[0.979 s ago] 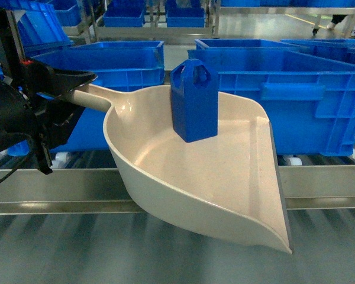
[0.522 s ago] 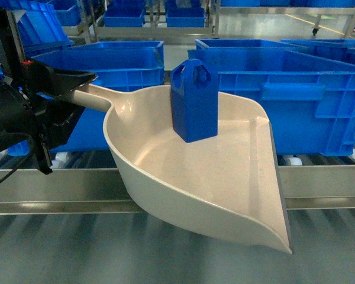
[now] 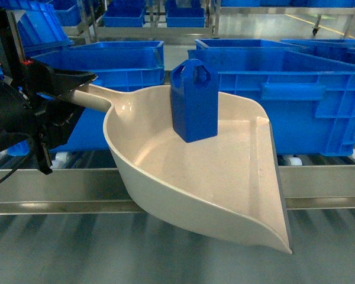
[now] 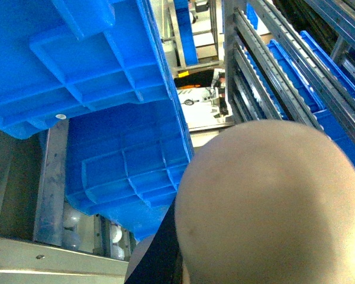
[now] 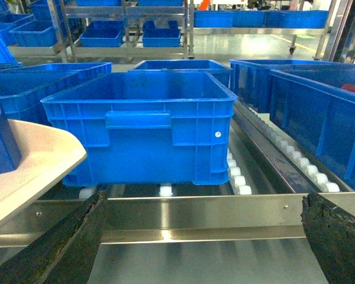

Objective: Place part in tray to right shelf

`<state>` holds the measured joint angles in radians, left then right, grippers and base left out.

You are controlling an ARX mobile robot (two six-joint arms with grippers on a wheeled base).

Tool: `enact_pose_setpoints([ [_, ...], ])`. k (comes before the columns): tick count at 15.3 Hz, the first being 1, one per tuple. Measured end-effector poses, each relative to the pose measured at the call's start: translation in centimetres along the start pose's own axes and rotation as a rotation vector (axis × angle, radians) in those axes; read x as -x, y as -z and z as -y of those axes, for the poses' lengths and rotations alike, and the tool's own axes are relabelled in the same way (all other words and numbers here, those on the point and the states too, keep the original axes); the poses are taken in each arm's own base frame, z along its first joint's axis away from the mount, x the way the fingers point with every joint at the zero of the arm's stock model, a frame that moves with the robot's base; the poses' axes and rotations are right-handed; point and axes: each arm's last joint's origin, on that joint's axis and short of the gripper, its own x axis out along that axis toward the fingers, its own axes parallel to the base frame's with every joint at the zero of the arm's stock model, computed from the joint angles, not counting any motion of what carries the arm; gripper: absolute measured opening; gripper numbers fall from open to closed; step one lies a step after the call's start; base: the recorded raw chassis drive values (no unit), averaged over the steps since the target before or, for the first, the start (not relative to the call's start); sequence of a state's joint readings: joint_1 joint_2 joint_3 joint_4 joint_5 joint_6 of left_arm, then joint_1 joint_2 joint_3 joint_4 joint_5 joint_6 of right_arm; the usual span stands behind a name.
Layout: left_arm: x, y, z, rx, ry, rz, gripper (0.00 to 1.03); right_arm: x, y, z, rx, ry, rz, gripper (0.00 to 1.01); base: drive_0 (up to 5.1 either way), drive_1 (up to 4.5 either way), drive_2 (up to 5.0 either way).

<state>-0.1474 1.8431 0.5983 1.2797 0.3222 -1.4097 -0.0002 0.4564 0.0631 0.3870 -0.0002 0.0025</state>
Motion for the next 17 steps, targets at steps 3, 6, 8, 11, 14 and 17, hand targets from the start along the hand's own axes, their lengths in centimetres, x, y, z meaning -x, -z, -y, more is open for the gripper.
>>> enact_pose_setpoints([
  [3,0.7,0.1,2.5,-0.048,-0.170,0.109,0.16,0.0,0.0,0.0,0.000,0.000,-0.001,0.98,0.0,0.00,0.0],
  [6,1.2,-0.4,6.5,-0.050,0.034,0.125,0.16,0.0,0.0,0.0,0.000,0.000,0.000,0.98,0.0,0.00,0.0],
  [8,1.2,-0.4,6.5,-0.035,0.044,0.118,0.16,0.0,0.0,0.0,0.000,0.000,0.000,0.98,0.0,0.00,0.0],
  [11,1.1,-1.4,7.3,0.017,-0.005,0.157,0.16,0.0,0.0,0.0,0.000,0.000,0.000,0.98,0.0,0.00,0.0],
  [14,-0.2,-5.0,10.6,0.037,0.006,0.301,0.16,0.0,0.0,0.0,0.000,0.000,0.000,0.98,0.0,0.00,0.0],
  [17,-3.8,-9.8,11.8,0.001,-0.083,0.454,0.16,0.0,0.0,0.0,0.000,0.000,0.000,0.98,0.0,0.00,0.0],
])
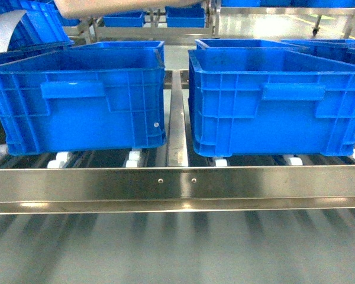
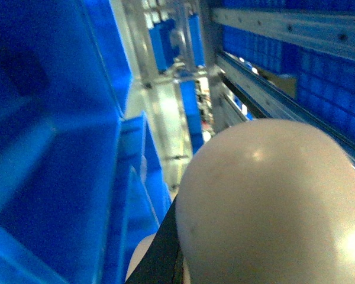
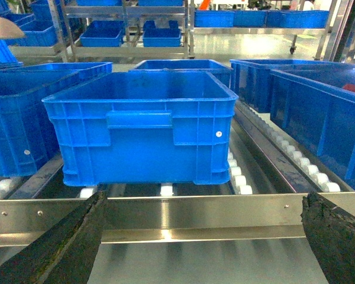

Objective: Place part in tray to right shelf

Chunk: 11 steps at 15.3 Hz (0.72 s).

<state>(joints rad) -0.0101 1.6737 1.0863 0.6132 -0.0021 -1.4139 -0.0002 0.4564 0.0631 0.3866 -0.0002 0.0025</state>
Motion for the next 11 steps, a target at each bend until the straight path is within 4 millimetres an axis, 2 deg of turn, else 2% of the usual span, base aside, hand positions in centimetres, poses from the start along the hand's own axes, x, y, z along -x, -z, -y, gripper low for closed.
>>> enact_pose_setpoints([
  [2,-5.8,-1.1,0.0,-0.137,-0.162,0.171,0.16,0.0,0.0,0.0,0.000,0.000,0.000,0.98,0.0,0.00,0.0],
  [3,-8.8,-1.5,0.2,-0.287,-0.243,0.293,0.16,0.0,0.0,0.0,0.000,0.000,0.001,0.98,0.0,0.00,0.0],
  [4,-8.4,-2.2,2.6,-0.430,-0.203,0.378,0.16,0.0,0.0,0.0,0.000,0.000,0.002,0.98,0.0,0.00,0.0],
  [6,-6.6,-2.7,4.1,-0.445,-0.159,0.384,0.16,0.0,0.0,0.0,0.000,0.000,0.000,0.98,0.0,0.00,0.0],
  [7,-6.2,-2.8,3.8,-0.442,-0.160,0.364,0.16,0.0,0.0,0.0,0.000,0.000,0.001,0.98,0.0,0.00,0.0],
  [9,-4.3,-2.9,1.8,-0.371,-0.157,0.266,0.16,0.0,0.0,0.0,0.000,0.000,0.001,0.98,0.0,0.00,0.0],
  [10,-2.6,-2.8,1.3,-0.313,-0.101,0.218,0.16,0.0,0.0,0.0,0.000,0.000,0.000,0.98,0.0,0.00,0.0],
  [11,2.3,-1.7,2.8,-0.185,0.043,0.062,0.16,0.0,0.0,0.0,0.000,0.000,0.001,0.98,0.0,0.00,0.0],
])
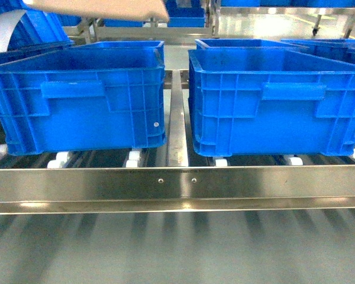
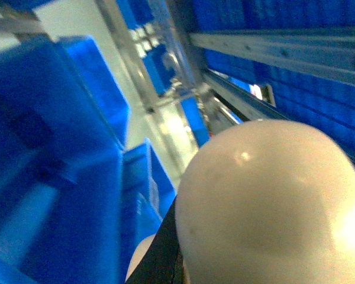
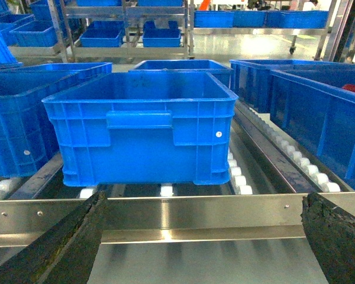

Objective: Place part in tray to right shelf

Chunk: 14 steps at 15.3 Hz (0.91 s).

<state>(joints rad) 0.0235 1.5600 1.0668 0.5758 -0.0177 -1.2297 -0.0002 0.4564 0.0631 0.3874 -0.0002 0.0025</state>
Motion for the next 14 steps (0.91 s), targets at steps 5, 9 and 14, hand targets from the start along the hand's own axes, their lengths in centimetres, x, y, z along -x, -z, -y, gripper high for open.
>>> enact_pose_setpoints([
  [5,7.2,4.3,-2.3,-0.118,-0.065,-0.147,0.16,0.1,0.0,0.0,0.000,0.000,-0.002,0.90,0.0,0.00,0.0],
  [9,11.6,3.4,-4.7,-0.874,-0.028,-0.071,0.16,0.7,0.3,0.0,0.000,0.000,0.007,0.51,0.0,0.00,0.0],
  [14,16.7,3.1,-8.1,-1.183,-0.001,-0.079,0.16,1.6,1.0,0.0,0.000,0.000,0.024,0.02,0.0,0.00,0.0],
])
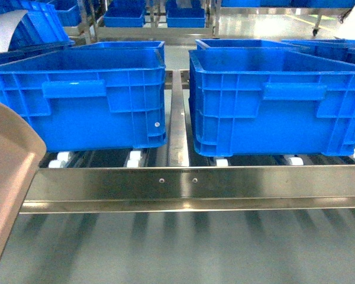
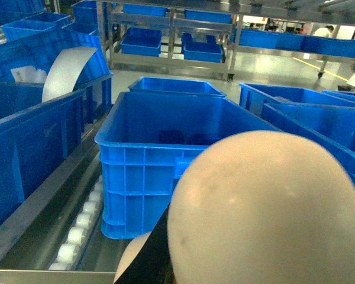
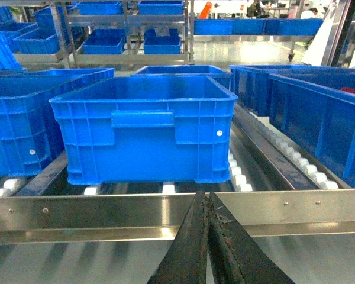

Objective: Place part in tray to right shelf

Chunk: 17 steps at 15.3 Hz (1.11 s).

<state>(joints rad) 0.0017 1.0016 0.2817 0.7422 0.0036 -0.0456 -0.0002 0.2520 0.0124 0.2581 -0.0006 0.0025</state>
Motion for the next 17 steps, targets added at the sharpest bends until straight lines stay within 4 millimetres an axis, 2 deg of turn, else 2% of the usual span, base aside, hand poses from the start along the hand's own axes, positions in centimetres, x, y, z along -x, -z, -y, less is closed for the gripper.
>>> enact_pose_setpoints([
  [3,2.2,1.1,0.0,-0.026,0.005,0.008,0.16,0.4,0.0,0.0,0.000,0.001,-0.003,0.02,0.0,0.00,0.0],
  [5,3.5,3.1,-0.1,-0.028,-0.001,-0.071,0.16,0.6,0.1,0.0,0.000,0.001,-0.012,0.02,0.0,0.00,0.0],
  [6,4.2,3.4,-0.1,-0.027,-0.001,-0.065,0.16,1.4,0.6,0.0,0.000,0.001,-0.048,0.02,0.0,0.00,0.0],
  [7,4.6,3.0,-0.1,-0.028,-0.002,-0.036,0.16,1.6,0.1,0.0,0.000,-0.001,0.008,0.02,0.0,0.00,0.0],
  [11,6.1,4.0,-0.1,-0.029,-0.003,-0.058,0.16,1.6,0.4,0.0,0.000,0.000,-0.016,0.02,0.0,0.00,0.0],
  [17,7.2,4.1,-0.1,-0.029,-0.002,-0.020,0.16,1.6,0.4,0.0,0.000,0.001,-0.015,0.02,0.0,0.00,0.0],
])
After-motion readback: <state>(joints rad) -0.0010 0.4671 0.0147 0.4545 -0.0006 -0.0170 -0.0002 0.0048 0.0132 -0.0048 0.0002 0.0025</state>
